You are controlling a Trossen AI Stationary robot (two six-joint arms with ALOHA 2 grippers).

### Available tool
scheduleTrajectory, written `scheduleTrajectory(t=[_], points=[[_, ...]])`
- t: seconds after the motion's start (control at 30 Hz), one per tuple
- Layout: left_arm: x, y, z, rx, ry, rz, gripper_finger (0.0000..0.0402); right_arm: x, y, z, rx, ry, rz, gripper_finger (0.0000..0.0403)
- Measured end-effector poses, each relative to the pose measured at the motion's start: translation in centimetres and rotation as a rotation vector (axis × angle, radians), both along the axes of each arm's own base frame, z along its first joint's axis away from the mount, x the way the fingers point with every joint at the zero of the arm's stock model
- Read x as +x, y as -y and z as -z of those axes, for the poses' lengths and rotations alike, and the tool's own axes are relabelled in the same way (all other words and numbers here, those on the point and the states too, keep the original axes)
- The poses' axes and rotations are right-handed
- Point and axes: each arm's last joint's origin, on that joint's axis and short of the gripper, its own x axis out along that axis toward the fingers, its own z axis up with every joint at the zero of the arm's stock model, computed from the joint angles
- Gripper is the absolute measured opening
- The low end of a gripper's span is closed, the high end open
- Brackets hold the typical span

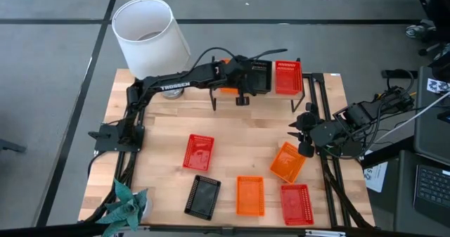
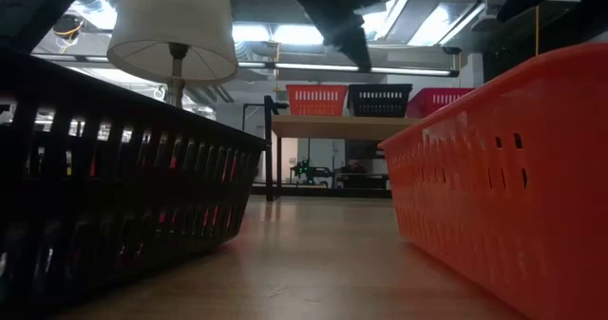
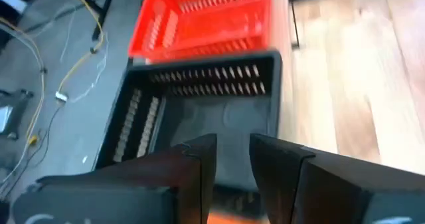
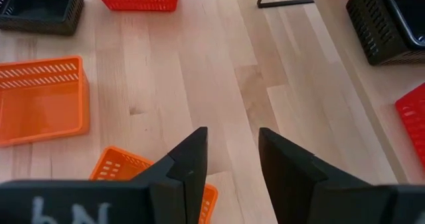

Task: Stack baskets on shelf by color
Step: Adjust the stacked black bins on the shelf

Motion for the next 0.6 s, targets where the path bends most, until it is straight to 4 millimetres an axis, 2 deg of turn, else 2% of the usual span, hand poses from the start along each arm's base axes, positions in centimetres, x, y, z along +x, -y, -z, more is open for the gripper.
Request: scheduleTrajectory(t=[0.13,0.4,0.6], points=[[0.6,-0.2,-0.3,0.021,0.062,0.001,0.0084,0.0,0.1,-0.1,-0.018,0.013,0.018,0.0135],[0.6,-1.0,0.8,0.011,0.019,-0.028,0.0084,0.1,0.1,-0.1,-0.036,0.030,0.033,0.0135],[0.9,0.2,0.4,0.051,0.026,-0.033,0.0084,0.6,0.7,-0.4,-0.178,0.121,0.159,0.0135]])
